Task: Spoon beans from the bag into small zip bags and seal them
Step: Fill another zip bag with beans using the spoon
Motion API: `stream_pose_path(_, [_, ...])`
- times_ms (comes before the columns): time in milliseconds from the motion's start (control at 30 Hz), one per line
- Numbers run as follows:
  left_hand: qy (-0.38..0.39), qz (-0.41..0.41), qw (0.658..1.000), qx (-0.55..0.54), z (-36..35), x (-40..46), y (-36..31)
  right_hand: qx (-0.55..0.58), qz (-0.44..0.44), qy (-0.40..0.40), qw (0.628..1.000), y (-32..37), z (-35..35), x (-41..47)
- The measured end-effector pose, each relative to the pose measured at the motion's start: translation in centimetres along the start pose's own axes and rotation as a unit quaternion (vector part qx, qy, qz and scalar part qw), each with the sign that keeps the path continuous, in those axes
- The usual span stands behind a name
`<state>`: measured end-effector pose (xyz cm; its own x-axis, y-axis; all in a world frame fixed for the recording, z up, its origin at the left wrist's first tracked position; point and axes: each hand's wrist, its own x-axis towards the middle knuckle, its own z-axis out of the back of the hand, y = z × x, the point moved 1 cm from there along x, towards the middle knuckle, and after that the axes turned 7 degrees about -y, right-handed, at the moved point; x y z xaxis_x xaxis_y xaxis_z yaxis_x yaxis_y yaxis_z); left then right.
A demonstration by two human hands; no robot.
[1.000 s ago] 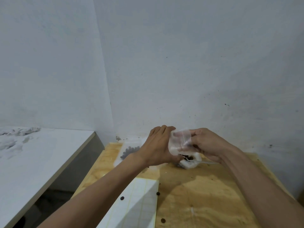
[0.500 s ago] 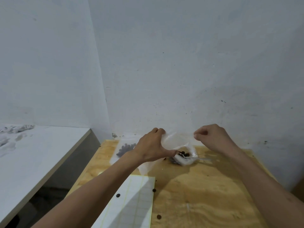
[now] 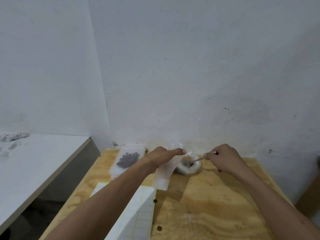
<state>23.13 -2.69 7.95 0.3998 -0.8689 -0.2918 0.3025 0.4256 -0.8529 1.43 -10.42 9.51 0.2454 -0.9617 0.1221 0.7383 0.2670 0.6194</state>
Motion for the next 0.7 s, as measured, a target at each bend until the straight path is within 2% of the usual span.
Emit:
stream_pose_path(300, [-0.055,-0.021,0.996,-0.061,-0.2,0.7,-0.8,-0.113,0.094,-0.148,0.978,-0.3,0.6,-1.0])
stream_pose_path(400, [-0.058,-0.038,0.996,-0.057,-0.2,0.7,-1.3,-0.179,0.100,-0.156,0.966,0.1,0.2,-1.3])
stream_pose_path(500, [-0.042,-0.068,0.996,-0.050,-0.6,0.2,-2.2,-0.161,0.056,-0.138,0.976,-0.2,-0.5,-1.1])
stream_pose_path(600, [-0.005,-0.088,0.994,-0.059,-1.2,0.1,-3.3,-0.074,-0.048,-0.114,0.990,-1.3,-0.8,-0.1])
stream_pose_path(700, [0.029,-0.094,0.994,-0.045,-1.8,0.7,-4.2,0.005,-0.140,-0.084,0.987,-2.6,-1.4,0.3])
